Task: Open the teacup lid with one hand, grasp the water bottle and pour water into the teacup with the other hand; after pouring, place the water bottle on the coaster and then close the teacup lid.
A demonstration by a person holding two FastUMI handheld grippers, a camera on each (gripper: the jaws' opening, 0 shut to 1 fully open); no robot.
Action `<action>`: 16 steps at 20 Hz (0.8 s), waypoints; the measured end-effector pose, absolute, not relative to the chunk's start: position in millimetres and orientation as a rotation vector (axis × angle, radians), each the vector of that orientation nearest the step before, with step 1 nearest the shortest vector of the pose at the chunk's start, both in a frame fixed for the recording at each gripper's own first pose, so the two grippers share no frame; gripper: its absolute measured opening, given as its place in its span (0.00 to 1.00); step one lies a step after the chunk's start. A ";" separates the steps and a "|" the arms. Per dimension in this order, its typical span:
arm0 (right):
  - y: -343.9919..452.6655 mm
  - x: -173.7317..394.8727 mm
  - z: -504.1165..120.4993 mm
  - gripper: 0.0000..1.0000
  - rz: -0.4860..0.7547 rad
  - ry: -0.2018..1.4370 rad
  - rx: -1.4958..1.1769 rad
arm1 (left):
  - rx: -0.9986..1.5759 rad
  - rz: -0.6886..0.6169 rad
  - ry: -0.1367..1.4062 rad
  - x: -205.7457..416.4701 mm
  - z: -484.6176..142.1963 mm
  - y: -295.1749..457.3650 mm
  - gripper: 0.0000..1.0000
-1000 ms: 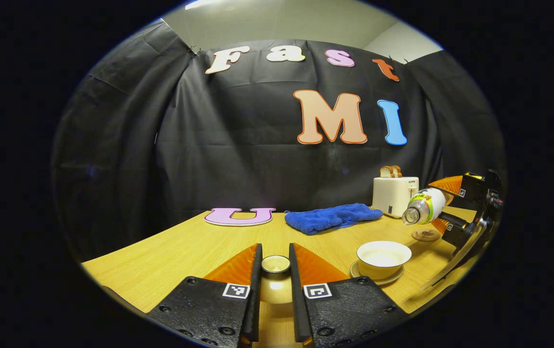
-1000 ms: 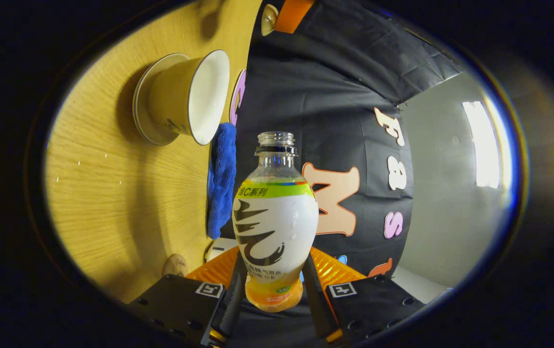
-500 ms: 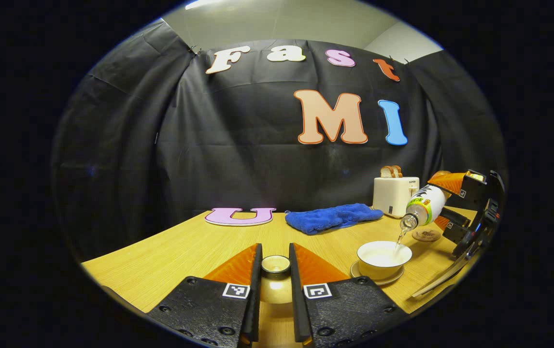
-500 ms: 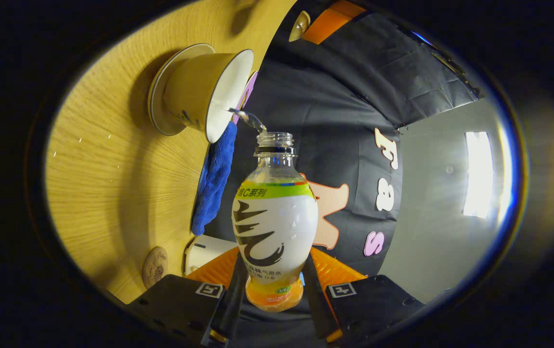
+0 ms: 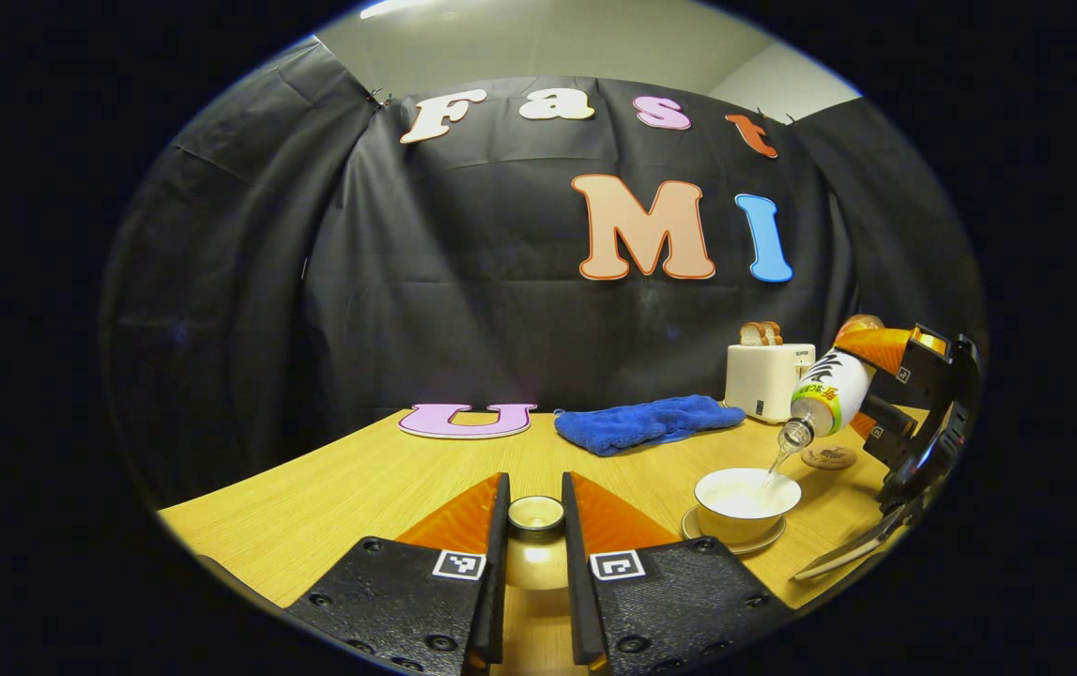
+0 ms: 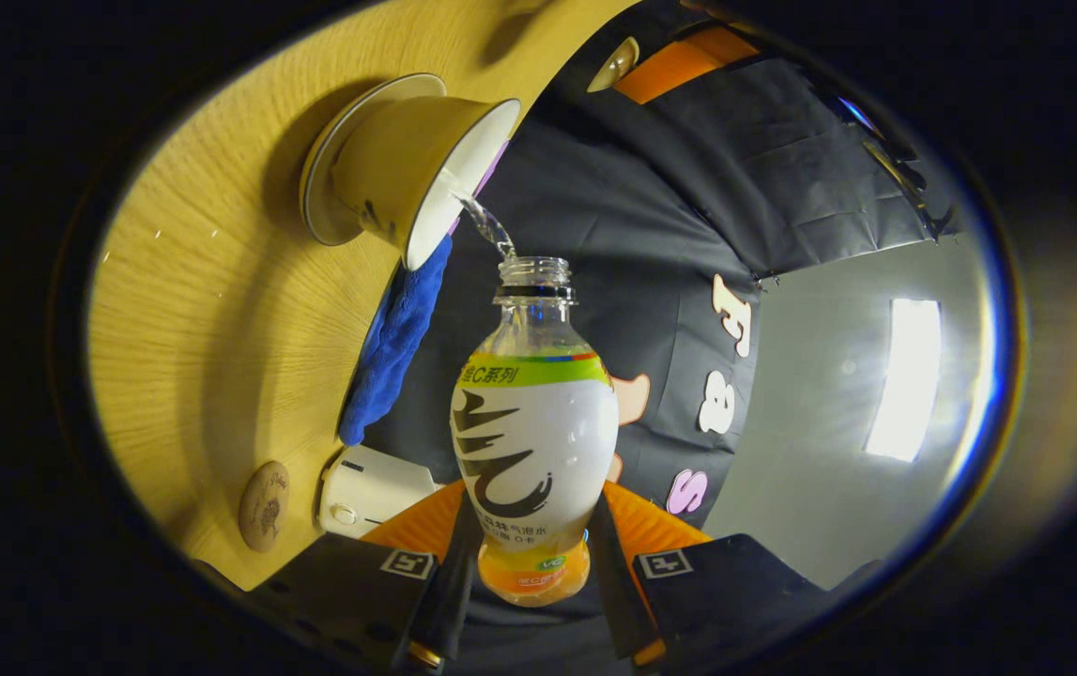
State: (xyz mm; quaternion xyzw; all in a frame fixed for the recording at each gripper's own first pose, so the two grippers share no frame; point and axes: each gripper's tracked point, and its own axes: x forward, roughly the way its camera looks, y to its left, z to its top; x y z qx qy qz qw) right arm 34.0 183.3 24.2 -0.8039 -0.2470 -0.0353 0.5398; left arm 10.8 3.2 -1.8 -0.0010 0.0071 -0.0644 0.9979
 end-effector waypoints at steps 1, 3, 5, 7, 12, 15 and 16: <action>184.1 34.3 25.5 0.64 -0.089 -0.599 -1.926 | -0.002 -0.128 0.015 11.1 -1.8 3.1 0.26; 184.4 32.8 25.8 0.65 -0.101 -0.618 -1.943 | -0.002 -0.128 0.014 10.5 -1.6 3.7 0.26; 184.5 32.4 26.3 0.65 -0.103 -0.627 -1.941 | -0.002 -0.127 0.014 10.0 -1.5 3.4 0.26; 185.2 31.9 26.8 0.65 -0.110 -0.646 -1.946 | -0.002 -0.127 0.014 10.8 -2.1 3.2 0.26; 181.9 33.9 22.0 0.65 -0.058 -0.593 -1.890 | -0.001 -0.124 0.014 10.7 -1.8 3.9 0.26; 176.8 37.6 12.4 0.61 0.036 -0.449 -1.739 | -0.001 -0.124 0.013 10.8 -1.3 4.3 0.26; 173.4 41.6 8.9 0.61 0.074 -0.386 -1.663 | -0.001 -0.124 0.014 11.2 -1.9 3.7 0.26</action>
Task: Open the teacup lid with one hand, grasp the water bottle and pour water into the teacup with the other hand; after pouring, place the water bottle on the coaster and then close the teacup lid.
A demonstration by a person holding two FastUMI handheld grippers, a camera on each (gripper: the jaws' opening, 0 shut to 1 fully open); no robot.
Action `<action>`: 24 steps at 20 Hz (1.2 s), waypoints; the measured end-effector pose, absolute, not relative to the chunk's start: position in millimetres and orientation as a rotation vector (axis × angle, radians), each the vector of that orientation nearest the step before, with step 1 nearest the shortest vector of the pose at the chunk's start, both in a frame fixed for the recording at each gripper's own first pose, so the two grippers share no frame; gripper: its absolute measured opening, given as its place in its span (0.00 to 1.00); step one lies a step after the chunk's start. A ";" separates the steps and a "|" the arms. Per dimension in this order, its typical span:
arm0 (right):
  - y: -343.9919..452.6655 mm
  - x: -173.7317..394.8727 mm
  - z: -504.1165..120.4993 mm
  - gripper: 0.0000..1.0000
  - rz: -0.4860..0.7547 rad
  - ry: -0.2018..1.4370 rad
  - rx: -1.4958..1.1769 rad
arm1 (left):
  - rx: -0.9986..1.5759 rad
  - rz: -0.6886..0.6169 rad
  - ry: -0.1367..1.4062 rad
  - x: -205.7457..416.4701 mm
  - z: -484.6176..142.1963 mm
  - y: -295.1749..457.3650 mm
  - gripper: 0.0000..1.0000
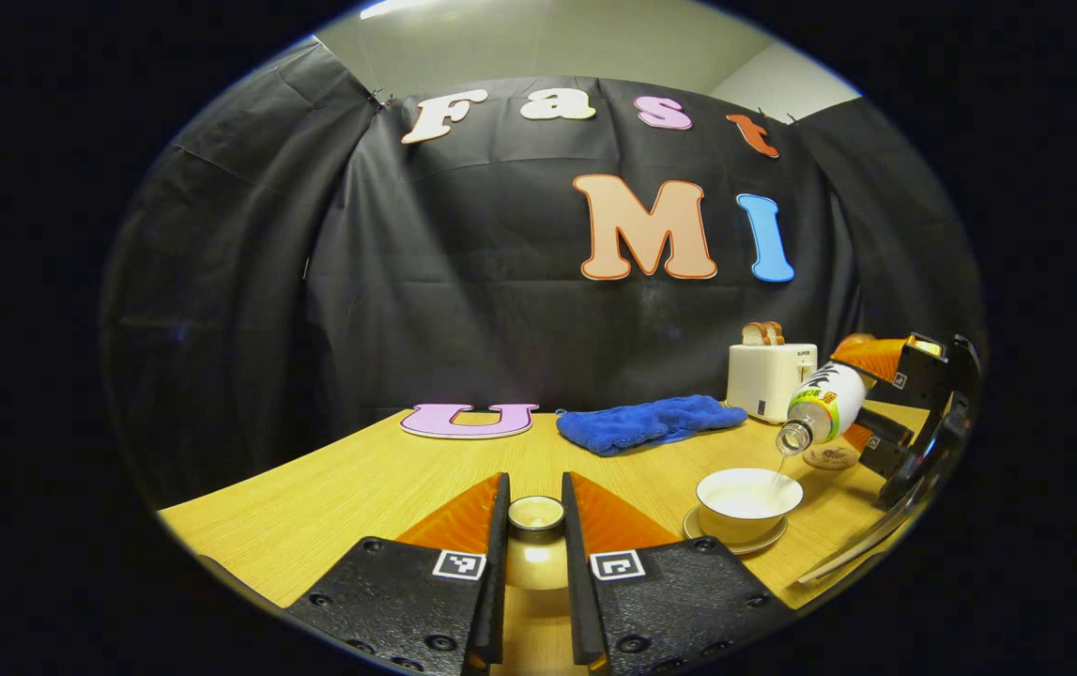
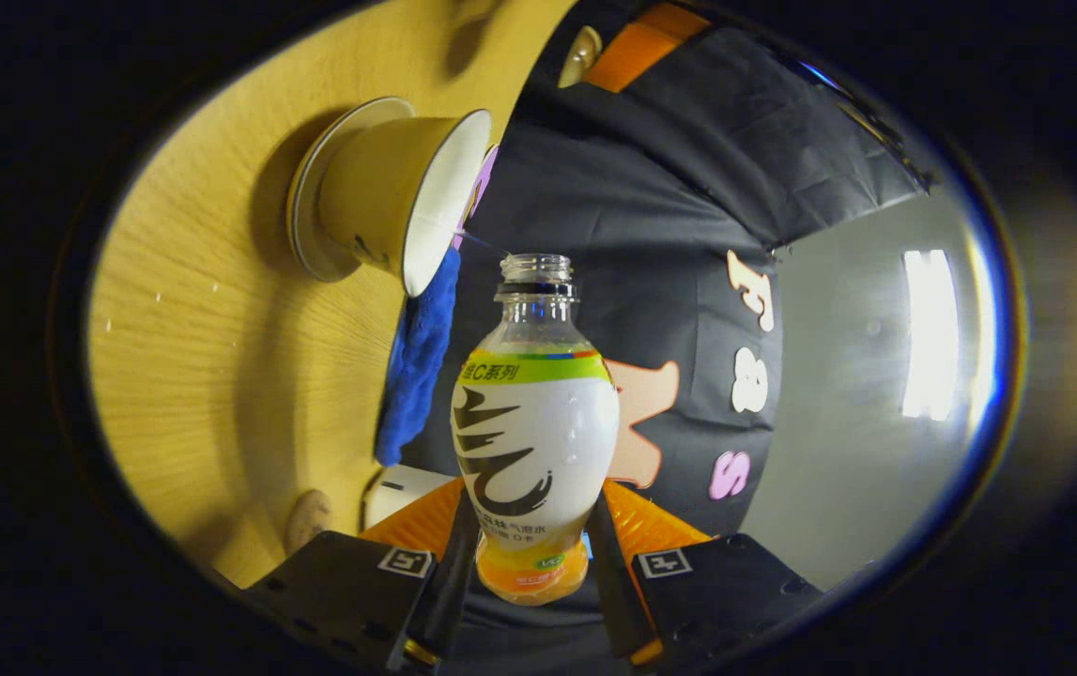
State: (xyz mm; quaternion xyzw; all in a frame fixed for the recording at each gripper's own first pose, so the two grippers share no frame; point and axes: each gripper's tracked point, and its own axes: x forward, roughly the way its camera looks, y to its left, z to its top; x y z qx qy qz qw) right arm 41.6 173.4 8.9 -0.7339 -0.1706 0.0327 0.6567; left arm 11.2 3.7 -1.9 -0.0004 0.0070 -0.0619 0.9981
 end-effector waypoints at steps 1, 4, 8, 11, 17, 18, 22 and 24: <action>170.3 46.4 6.4 0.62 0.112 -0.326 -1.580 | -0.001 -0.124 0.013 11.0 -1.7 4.2 0.26; 162.4 47.4 2.1 0.62 0.195 -0.178 -1.333 | -0.001 -0.124 0.013 10.8 -2.0 4.3 0.26; 152.8 45.0 -0.1 0.62 0.281 -0.010 -0.901 | -0.001 -0.124 0.013 10.8 -1.8 4.5 0.26; 123.7 59.2 18.9 0.62 0.256 0.045 -0.590 | -0.001 -0.124 0.014 11.5 -1.7 5.1 0.26; 68.7 82.4 25.2 0.67 0.233 0.070 -0.215 | -0.001 -0.124 0.014 11.7 -0.8 5.5 0.26; 66.2 84.1 21.0 0.67 0.240 0.075 -0.177 | -0.001 -0.123 0.014 11.3 -1.6 5.3 0.26; 57.0 103.2 -0.1 0.66 0.237 0.117 -0.033 | -0.001 -0.123 0.013 11.2 -2.1 4.9 0.26; 54.3 112.2 -6.1 0.68 0.225 0.134 0.019 | -0.001 -0.122 0.014 10.9 -1.4 5.1 0.26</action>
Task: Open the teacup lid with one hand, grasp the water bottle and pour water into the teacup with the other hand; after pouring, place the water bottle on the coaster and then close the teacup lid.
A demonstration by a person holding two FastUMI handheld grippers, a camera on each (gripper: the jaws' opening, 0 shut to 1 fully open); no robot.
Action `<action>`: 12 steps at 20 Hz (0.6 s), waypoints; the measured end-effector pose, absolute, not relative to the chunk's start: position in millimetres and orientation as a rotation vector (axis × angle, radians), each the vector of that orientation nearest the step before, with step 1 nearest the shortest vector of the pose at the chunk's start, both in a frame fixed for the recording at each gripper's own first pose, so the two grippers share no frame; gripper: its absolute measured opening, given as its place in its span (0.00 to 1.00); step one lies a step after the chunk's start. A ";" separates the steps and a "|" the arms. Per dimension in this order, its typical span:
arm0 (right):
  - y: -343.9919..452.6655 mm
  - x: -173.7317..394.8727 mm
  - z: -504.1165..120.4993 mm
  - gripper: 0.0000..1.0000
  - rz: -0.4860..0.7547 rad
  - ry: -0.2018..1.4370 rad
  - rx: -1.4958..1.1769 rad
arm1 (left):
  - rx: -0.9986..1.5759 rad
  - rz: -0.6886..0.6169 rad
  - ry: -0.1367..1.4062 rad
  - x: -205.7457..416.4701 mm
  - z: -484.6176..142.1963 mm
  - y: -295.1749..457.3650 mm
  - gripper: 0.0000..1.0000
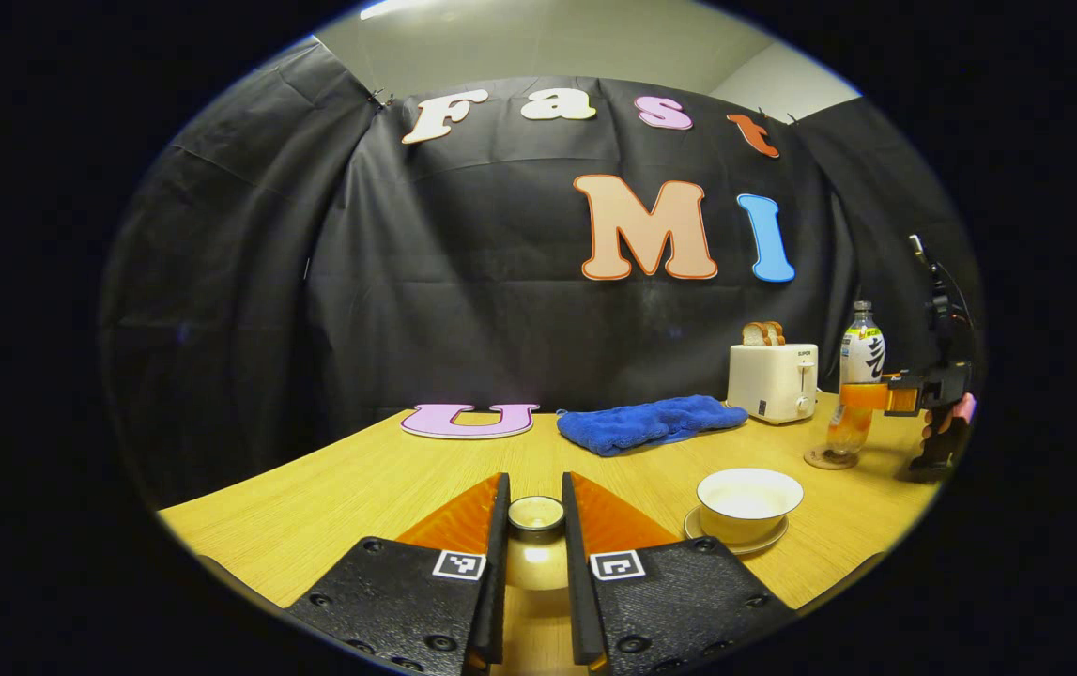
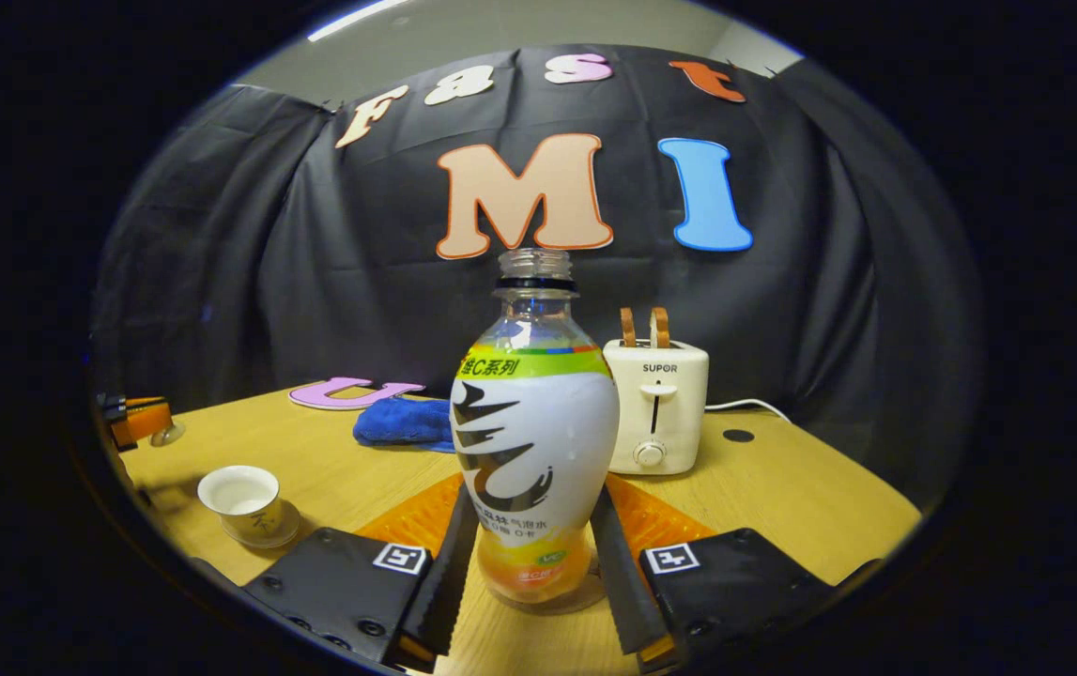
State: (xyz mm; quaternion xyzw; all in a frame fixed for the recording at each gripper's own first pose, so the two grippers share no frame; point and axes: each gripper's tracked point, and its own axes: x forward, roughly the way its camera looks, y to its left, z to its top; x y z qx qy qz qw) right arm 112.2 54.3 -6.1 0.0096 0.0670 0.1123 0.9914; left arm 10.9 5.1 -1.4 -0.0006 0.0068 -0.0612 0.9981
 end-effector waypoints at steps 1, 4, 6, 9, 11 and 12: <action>54.1 115.9 -7.7 0.68 0.220 0.134 0.028 | -0.001 -0.122 0.014 11.2 -1.8 4.9 0.26; 51.3 118.1 -16.5 0.69 0.206 0.133 0.005 | -0.001 -0.122 0.014 11.4 -2.1 4.7 0.26; 53.6 120.1 -20.9 0.69 0.209 0.145 0.001 | -0.001 -0.123 0.013 11.1 -2.0 4.9 0.26; 53.9 122.4 -21.0 0.72 0.209 0.136 -0.003 | -0.001 -0.123 0.014 11.7 -1.7 4.2 0.26; 54.1 121.9 -22.6 0.75 0.212 0.139 -0.005 | -0.001 -0.124 0.014 11.4 -2.0 4.3 0.26; 54.7 121.1 -26.0 0.78 0.213 0.151 -0.006 | -0.001 -0.124 0.014 11.4 -2.4 4.6 0.26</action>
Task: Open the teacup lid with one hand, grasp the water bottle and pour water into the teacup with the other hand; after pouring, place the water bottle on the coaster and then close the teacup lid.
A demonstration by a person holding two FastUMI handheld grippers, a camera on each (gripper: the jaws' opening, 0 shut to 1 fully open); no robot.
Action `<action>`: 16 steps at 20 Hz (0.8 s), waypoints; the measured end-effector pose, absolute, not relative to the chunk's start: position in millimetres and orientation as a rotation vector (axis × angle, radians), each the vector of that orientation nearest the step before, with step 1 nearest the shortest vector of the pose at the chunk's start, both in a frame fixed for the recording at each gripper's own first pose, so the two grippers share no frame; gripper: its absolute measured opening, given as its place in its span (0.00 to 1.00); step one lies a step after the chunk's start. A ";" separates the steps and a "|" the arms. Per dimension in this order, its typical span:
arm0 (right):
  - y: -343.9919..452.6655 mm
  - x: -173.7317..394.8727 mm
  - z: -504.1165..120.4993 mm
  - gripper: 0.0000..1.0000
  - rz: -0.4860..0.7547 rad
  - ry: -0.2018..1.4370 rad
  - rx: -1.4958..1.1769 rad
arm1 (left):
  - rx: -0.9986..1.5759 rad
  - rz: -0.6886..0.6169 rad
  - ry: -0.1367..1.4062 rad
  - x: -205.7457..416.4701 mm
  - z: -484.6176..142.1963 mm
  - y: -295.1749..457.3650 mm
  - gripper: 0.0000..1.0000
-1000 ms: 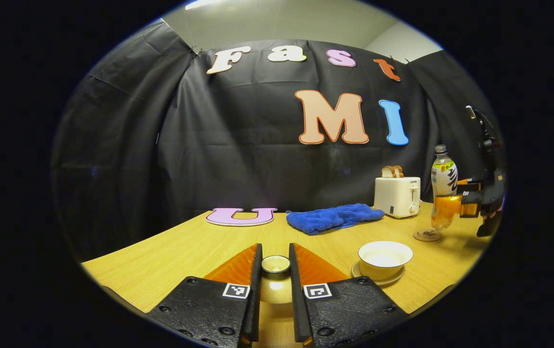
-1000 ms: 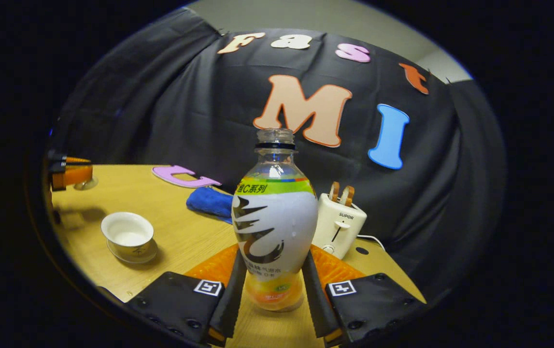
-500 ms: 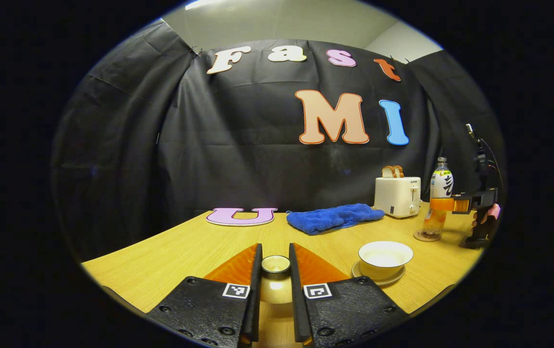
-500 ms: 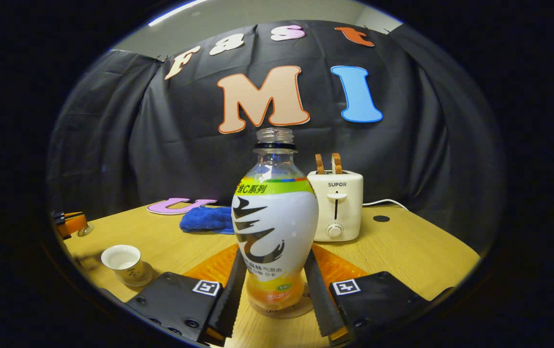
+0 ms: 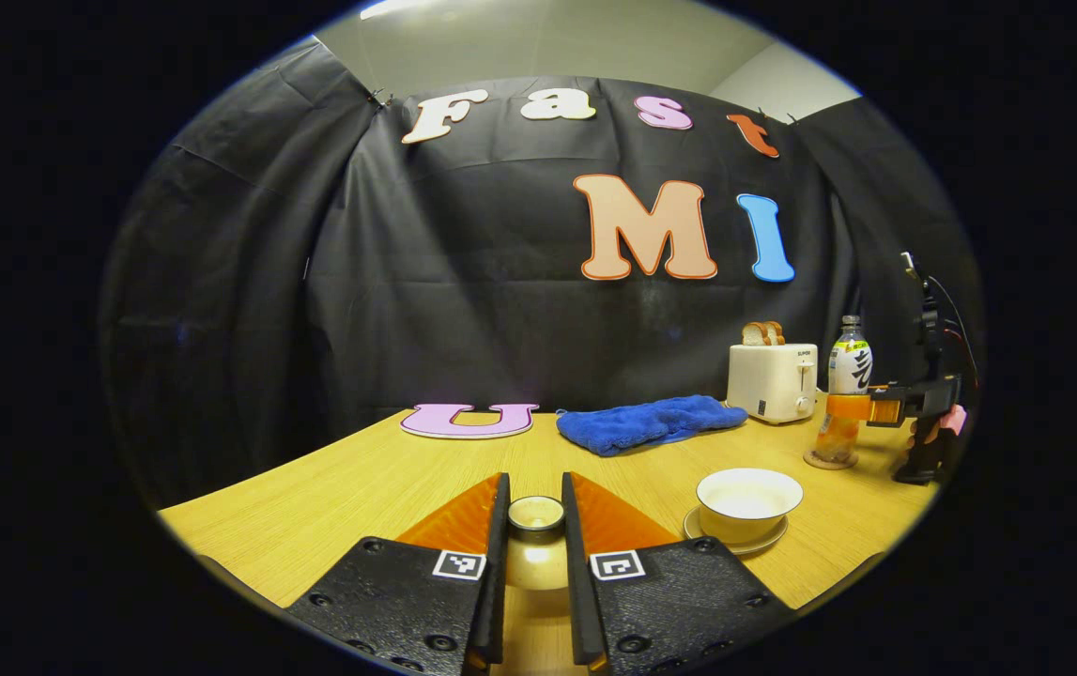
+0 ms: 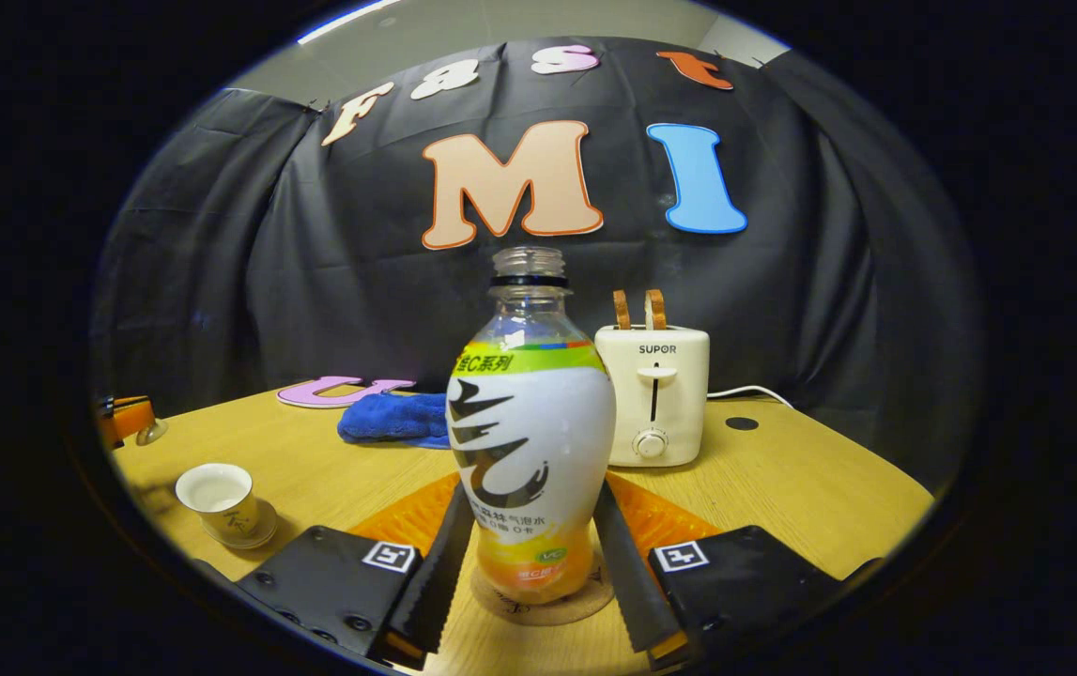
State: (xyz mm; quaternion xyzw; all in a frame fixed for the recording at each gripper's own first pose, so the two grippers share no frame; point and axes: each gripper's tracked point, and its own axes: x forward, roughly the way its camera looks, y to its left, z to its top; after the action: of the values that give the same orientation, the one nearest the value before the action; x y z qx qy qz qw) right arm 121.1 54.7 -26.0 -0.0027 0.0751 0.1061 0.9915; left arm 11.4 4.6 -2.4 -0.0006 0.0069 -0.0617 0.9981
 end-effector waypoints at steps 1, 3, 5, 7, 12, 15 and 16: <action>53.5 121.0 -25.2 0.80 0.211 0.146 -0.003 | -0.001 -0.124 0.013 11.9 -1.9 5.0 0.26; 55.9 119.9 -24.6 0.85 0.218 0.151 0.005 | -0.001 -0.124 0.014 12.0 -1.2 4.4 0.26; 55.9 114.3 -26.3 0.92 0.223 0.153 0.007 | -0.001 -0.124 0.014 11.2 -1.3 4.3 0.25; 53.9 105.9 -25.0 0.99 0.216 0.146 0.007 | -0.001 -0.124 0.014 10.7 -2.0 5.0 0.26; 51.9 73.3 -23.5 0.96 0.188 0.143 -0.013 | -0.001 -0.127 0.013 11.4 -2.2 4.5 0.26; 51.8 55.9 -10.0 0.99 0.184 0.077 -0.004 | -0.005 -0.143 0.013 12.0 -2.1 -1.7 0.26; 50.1 51.7 -5.7 0.95 0.178 0.046 0.001 | -0.003 -0.156 0.013 11.2 -2.5 -5.2 0.26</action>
State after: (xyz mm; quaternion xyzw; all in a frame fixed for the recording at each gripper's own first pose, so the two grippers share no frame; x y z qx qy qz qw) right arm 51.7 50.1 -5.7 0.0004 0.0228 0.0887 0.9958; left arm 11.2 -5.2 -2.5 -0.0016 0.0066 -0.0781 0.9969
